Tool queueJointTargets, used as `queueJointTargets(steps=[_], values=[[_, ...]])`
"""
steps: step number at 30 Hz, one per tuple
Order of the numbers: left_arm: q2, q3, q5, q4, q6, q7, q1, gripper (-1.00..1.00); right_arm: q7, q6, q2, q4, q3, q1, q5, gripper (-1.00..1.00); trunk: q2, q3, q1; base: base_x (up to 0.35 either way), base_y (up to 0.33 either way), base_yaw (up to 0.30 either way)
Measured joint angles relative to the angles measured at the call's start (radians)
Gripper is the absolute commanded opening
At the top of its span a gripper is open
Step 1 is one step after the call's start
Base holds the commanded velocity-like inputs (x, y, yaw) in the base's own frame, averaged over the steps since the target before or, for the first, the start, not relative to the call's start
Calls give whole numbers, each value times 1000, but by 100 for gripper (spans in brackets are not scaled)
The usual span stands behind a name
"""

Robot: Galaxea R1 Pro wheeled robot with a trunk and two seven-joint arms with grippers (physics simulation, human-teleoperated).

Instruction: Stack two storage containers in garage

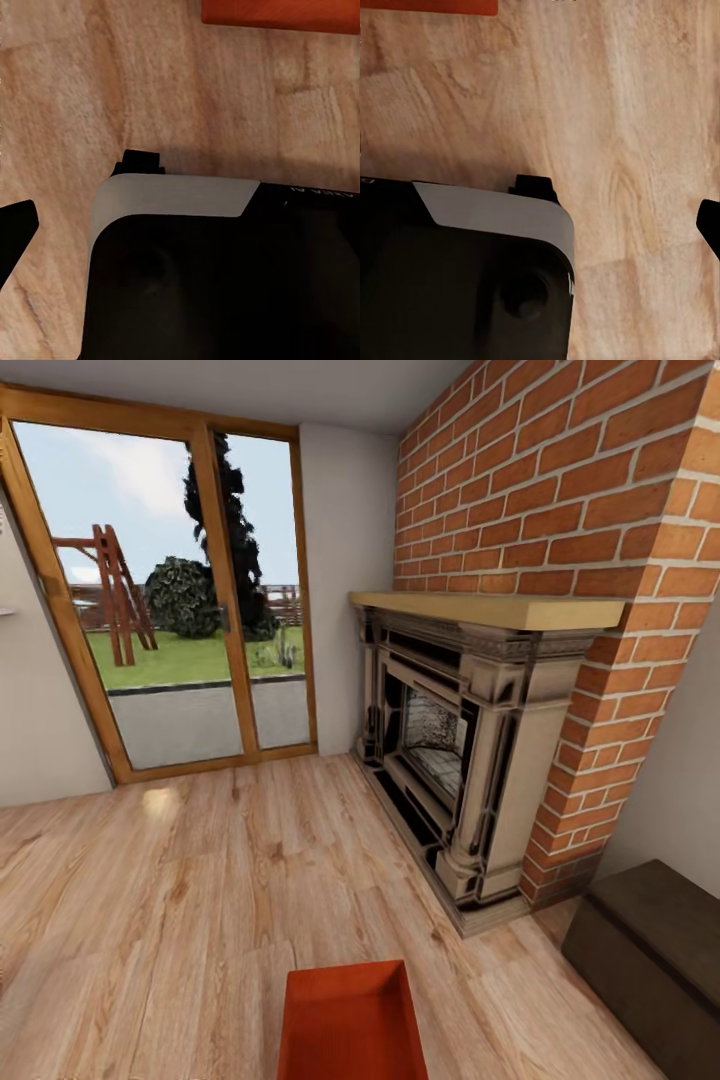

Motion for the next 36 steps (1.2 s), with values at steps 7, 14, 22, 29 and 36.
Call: queueJointTargets(steps=[7,14,22,29,36], values=[[0,0,0,0,0,-1,0,100,0,0,0,0,0,0,0,100,0,0,0,0,0,169],[0,0,0,0,0,0,0,100,0,0,0,0,0,-1,0,100,0,0,0,0,0,15],[-1,0,0,0,0,0,0,100,0,0,0,0,1,0,0,100,0,0,0,0,0,0],[-1,0,0,0,0,0,-1,100,0,0,0,0,1,0,0,100,0,0,0,0,-5,0],[0,0,0,0,0,0,0,100,0,0,0,0,1,-1,0,100,0,0,0,0,-13,0]])
